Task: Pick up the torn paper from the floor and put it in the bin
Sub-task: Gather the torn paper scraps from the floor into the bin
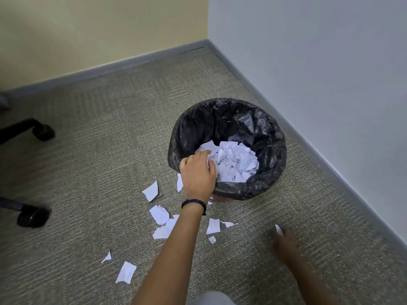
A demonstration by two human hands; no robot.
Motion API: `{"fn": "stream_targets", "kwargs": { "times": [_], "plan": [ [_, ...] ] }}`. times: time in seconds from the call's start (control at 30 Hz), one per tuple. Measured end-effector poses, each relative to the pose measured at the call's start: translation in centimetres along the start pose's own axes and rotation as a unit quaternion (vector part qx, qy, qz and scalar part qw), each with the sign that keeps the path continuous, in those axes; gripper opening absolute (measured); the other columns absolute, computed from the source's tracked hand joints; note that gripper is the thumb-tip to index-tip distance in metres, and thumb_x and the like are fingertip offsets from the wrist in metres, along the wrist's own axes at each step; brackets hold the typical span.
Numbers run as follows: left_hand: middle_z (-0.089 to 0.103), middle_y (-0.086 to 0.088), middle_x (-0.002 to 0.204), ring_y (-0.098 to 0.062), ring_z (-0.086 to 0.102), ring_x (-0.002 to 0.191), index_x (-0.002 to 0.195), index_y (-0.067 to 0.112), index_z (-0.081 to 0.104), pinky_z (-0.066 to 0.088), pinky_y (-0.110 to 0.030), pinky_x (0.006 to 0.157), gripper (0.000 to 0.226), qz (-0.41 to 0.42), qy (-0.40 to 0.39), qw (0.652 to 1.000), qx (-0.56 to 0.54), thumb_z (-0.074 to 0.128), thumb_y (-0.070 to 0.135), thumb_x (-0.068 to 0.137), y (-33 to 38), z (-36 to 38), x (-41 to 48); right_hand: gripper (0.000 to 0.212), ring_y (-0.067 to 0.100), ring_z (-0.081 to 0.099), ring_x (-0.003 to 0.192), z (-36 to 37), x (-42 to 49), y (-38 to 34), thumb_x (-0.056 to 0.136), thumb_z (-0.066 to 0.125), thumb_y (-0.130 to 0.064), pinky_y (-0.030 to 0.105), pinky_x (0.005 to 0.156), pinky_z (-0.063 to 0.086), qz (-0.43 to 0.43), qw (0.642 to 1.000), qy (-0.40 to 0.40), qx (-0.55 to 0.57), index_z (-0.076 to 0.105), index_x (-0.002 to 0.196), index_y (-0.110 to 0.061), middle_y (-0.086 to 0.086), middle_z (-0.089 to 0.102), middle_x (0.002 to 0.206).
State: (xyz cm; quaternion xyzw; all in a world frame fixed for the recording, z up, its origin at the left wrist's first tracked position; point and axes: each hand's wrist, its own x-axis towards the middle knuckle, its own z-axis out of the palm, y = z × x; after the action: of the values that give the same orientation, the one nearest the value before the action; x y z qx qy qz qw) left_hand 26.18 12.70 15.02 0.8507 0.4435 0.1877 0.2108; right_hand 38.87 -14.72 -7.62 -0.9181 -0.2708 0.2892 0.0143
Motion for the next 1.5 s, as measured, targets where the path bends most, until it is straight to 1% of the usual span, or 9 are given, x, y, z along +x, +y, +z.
{"fn": "stream_targets", "kwargs": {
  "times": [0.13, 0.27, 0.47, 0.6, 0.77, 0.97, 1.07, 1.27, 1.5],
  "plan": [
    [0.067, 0.003, 0.107, -0.016, 0.058, 0.104, 0.121, 0.02, 0.059, 0.027, -0.029, 0.099, 0.031, 0.009, -0.002, 1.0, 0.009, 0.043, 0.025, 0.095, -0.3, 0.0, 0.1, 0.037, 0.045, 0.063, 0.083, 3.0, 1.0, 1.6, 0.06, 0.06, 0.012, 0.048, 0.074, 0.053, 0.015, 0.999, 0.008, 0.036, 0.065, 0.097, 0.009, 0.03, 0.059, 0.104],
    [0.067, 0.001, 0.106, -0.018, 0.058, 0.104, 0.12, 0.02, 0.06, 0.029, -0.031, 0.1, 0.031, 0.006, -0.001, 1.0, 0.017, 0.044, 0.025, 0.094, -0.4, 0.3, 0.5, 0.009, 0.041, 0.062, 0.078, -0.3, -0.2, -1.1, 0.074, 0.06, 0.009, 0.033, 0.071, 0.041, -0.019, 0.98, 0.137, 0.144, 0.064, 0.069, 0.002, 0.027, 0.061, 0.082],
    [0.066, 0.005, 0.112, -0.016, 0.057, 0.104, 0.112, 0.02, 0.066, 0.025, -0.028, 0.098, 0.027, 0.016, 0.011, 1.0, 0.001, 0.045, 0.02, 0.094, -0.5, 0.2, 0.4, 0.019, 0.018, 0.06, 0.096, -12.7, -6.9, -9.7, 0.089, 0.058, -0.007, 0.013, 0.075, 0.048, -0.015, 0.825, 0.337, 0.454, 0.068, 0.106, -0.003, 0.005, 0.062, 0.11],
    [0.065, 0.008, 0.114, -0.014, 0.057, 0.105, 0.111, 0.021, 0.068, 0.022, -0.026, 0.098, 0.029, 0.032, 0.003, 0.999, -0.002, 0.044, 0.022, 0.095, -0.9, 0.0, 0.4, 0.024, -0.006, 0.055, 0.096, -20.1, -10.6, -14.5, 0.089, 0.056, -0.006, 0.008, 0.079, 0.052, -0.088, 0.756, 0.351, 0.546, 0.063, 0.103, -0.024, -0.015, 0.059, 0.104],
    [0.064, 0.007, 0.114, -0.015, 0.056, 0.106, 0.113, 0.021, 0.066, 0.024, -0.028, 0.099, 0.029, 0.058, -0.012, 0.998, 0.004, 0.042, 0.023, 0.096, -1.5, -0.4, -0.2, 0.026, -0.019, 0.052, 0.096, -23.3, -10.8, -18.5, 0.088, 0.056, -0.001, 0.003, 0.079, 0.047, -0.224, 0.803, 0.277, 0.478, 0.065, 0.108, -0.017, -0.011, 0.055, 0.111],
    [0.023, 0.004, 0.155, -0.011, 0.013, 0.144, 0.141, 0.022, 0.039, 0.004, -0.018, 0.118, 0.042, 0.081, 0.068, 0.984, -0.144, 0.043, 0.017, 0.099, -2.9, -1.5, -0.9, 0.02, -0.004, 0.053, 0.077, -17.7, -11.6, -18.9, 0.082, 0.047, -0.003, 0.01, 0.06, 0.048, -0.35, 0.758, 0.312, 0.454, 0.06, 0.08, -0.019, 0.003, 0.056, 0.087],
    [0.011, 0.006, 0.158, -0.005, 0.006, 0.145, 0.146, 0.023, 0.026, 0.008, -0.028, 0.118, 0.049, -0.001, 0.106, 0.981, -0.16, 0.042, 0.019, 0.1, -6.9, -0.5, -4.0, 0.029, -0.003, 0.055, 0.072, -11.3, -10.4, -17.1, 0.082, 0.05, -0.001, 0.012, 0.055, 0.049, -0.304, 0.826, 0.23, 0.415, 0.058, 0.076, -0.029, -0.01, 0.056, 0.082],
    [0.016, -0.007, 0.157, -0.025, 0.021, 0.144, 0.148, 0.013, 0.022, 0.03, -0.041, 0.114, 0.058, -0.145, -0.074, 0.985, -0.055, 0.048, 0.012, 0.095, -16.7, 4.6, -11.3, 0.055, 0.021, 0.038, 0.128, -1.3, -4.1, -14.0, 0.083, 0.059, -0.008, 0.028, 0.104, 0.034, -0.175, 0.975, -0.017, 0.133, 0.044, 0.135, -0.022, 0.01, 0.042, 0.137],
    [0.003, -0.013, 0.158, -0.032, 0.019, 0.143, 0.15, 0.022, 0.015, 0.031, -0.039, 0.111, 0.065, -0.16, -0.282, 0.942, 0.084, 0.049, 0.022, 0.095, -19.6, 8.0, -13.2, 0.082, 0.035, 0.028, 0.133, -0.2, -2.0, -15.6, 0.081, 0.065, -0.025, 0.034, 0.102, 0.038, -0.134, 0.986, -0.087, -0.049, 0.016, 0.147, -0.032, 0.019, 0.019, 0.147]
  ]
}}
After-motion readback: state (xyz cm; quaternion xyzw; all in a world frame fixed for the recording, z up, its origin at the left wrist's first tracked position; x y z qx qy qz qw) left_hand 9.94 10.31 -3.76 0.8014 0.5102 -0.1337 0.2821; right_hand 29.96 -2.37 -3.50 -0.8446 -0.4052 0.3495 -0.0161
